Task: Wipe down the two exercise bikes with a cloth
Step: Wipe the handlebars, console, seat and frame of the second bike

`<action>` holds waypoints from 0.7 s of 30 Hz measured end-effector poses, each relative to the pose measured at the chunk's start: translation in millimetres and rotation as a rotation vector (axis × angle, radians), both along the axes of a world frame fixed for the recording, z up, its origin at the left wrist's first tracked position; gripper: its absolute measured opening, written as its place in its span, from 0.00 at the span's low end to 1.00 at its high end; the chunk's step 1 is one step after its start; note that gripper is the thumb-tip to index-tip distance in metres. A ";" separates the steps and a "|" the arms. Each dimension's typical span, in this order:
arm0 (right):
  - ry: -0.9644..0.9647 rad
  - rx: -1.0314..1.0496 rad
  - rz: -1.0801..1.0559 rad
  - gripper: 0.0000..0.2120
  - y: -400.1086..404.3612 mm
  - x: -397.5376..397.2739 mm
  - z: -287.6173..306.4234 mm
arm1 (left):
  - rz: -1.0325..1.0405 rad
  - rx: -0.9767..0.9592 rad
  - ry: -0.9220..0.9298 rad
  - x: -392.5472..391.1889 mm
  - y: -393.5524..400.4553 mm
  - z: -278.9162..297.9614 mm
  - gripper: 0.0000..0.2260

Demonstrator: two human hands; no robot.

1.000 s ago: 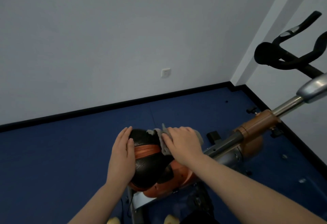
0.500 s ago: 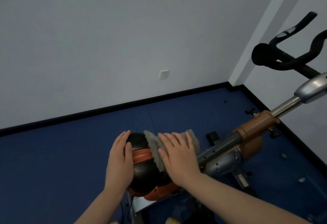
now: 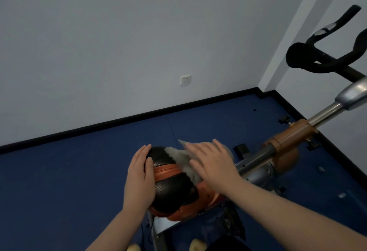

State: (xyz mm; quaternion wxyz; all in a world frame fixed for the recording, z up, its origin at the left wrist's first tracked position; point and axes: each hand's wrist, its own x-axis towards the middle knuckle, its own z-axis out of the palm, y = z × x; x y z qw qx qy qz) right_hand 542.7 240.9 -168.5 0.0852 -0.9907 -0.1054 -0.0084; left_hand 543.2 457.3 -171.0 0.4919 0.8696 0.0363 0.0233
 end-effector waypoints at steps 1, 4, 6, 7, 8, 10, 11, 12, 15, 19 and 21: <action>-0.020 -0.003 -0.114 0.24 -3.3 2.3 -0.1 | 0.006 -0.002 -0.004 -0.3 -0.6 -0.3 0.18; -0.020 0.032 -0.318 0.27 20.1 -4.1 -1.8 | 0.046 -0.022 0.010 -3.5 -2.0 -3.2 0.18; -0.031 0.071 -0.209 0.26 35.9 -11.7 -7.1 | 0.075 -0.039 0.064 -5.7 -0.8 -5.0 0.20; -0.035 0.075 -0.135 0.26 35.5 -12.8 -7.7 | 0.071 -0.040 0.091 -7.5 0.5 -5.7 0.22; -0.027 0.078 -0.069 0.25 30.6 -10.4 -5.2 | 0.051 -0.041 0.107 -10.0 2.3 -6.6 0.25; 0.007 0.085 0.031 0.25 20.1 -0.9 0.2 | -0.003 -0.050 0.109 -18.2 7.5 -8.6 0.31; 0.021 0.078 0.048 0.24 18.1 5.5 2.4 | -0.027 -0.050 0.103 -23.1 9.9 -9.6 0.33; 0.033 0.061 0.041 0.24 19.6 12.1 4.6 | -0.050 -0.049 0.103 -28.6 12.2 -10.9 0.36; 0.082 0.040 -0.038 0.23 43.2 31.1 7.3 | -0.098 -0.086 0.137 -42.9 16.3 -13.7 0.44; 0.161 0.122 -0.021 0.23 78.8 45.3 9.2 | -0.154 -0.134 0.190 -52.4 22.3 -17.0 0.47; 0.153 0.147 0.045 0.23 87.6 45.9 9.8 | -0.184 -0.182 0.207 -53.9 25.6 -18.3 0.48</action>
